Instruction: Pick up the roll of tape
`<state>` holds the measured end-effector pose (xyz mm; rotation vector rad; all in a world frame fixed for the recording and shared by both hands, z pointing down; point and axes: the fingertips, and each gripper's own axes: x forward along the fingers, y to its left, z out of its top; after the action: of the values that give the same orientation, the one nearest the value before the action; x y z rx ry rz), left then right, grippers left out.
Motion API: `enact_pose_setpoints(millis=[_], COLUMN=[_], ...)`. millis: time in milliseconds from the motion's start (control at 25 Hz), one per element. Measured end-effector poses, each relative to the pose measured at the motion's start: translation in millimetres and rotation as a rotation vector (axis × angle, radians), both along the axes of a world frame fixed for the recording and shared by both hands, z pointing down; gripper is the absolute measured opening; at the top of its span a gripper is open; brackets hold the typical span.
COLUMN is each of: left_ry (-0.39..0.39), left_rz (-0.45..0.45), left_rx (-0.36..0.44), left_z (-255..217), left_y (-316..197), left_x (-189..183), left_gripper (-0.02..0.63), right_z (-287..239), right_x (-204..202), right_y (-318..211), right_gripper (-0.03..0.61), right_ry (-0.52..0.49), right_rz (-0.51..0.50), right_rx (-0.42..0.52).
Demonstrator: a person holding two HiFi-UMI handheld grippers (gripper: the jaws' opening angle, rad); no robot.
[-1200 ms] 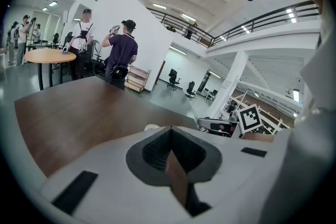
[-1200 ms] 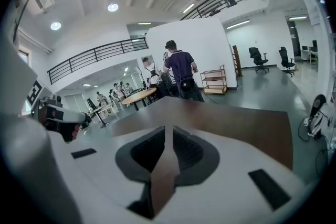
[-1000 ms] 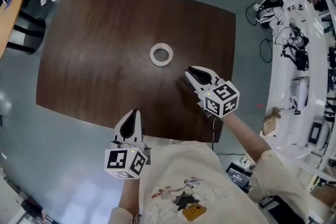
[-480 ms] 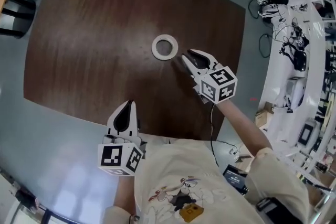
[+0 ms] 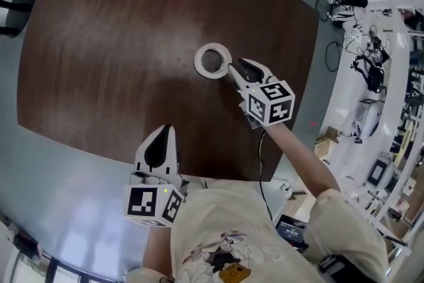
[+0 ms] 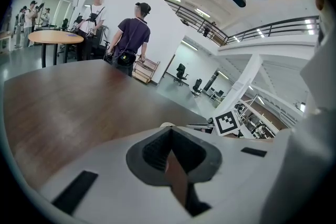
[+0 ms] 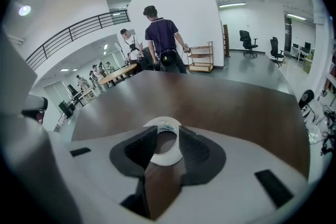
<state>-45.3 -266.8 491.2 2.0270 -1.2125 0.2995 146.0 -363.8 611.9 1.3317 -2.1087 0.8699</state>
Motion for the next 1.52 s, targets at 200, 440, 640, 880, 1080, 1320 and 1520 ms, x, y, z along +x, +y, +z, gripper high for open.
enact_pose_setpoints(millis=[200, 440, 640, 880, 1080, 1320, 1520], left_ry=[0.000, 0.008, 0.019, 0.029, 0.045, 0.060, 0.066], left_rz=[0.001, 0.003, 0.014, -0.001, -0.008, -0.024, -0.026], left_rx=[-0.024, -0.046, -0.054, -0.071, -0.076, -0.081, -0.087], left_z=[15, 23, 27, 25, 26, 30, 43], left_y=[-8, -12, -18, -20, -23, -31, -33], left_x=[-7, -11, -8, -14, -15, -18, -24], left_gripper=[0.006, 0.006, 0.006, 0.006, 0.006, 0.006, 0.006], right_z=[20, 34, 44, 48, 53, 66, 81], right_x=[-1, -7, -6, -11, -14, -17, -19], right_y=[-10, -16, -22, -22, -25, -26, -26], right_gripper=[0.156, 0.161, 0.161, 0.161, 0.160, 0.140, 0.132], right_ry=[0.032, 0.063, 0.092, 0.140, 0.189, 0.274, 0.300], right_rz=[0.003, -0.015, -0.026, -0.065, -0.100, -0.161, -0.182], right_rx=[-0.056, -0.098, -0.132, -0.204, -0.258, -0.318, -0.362])
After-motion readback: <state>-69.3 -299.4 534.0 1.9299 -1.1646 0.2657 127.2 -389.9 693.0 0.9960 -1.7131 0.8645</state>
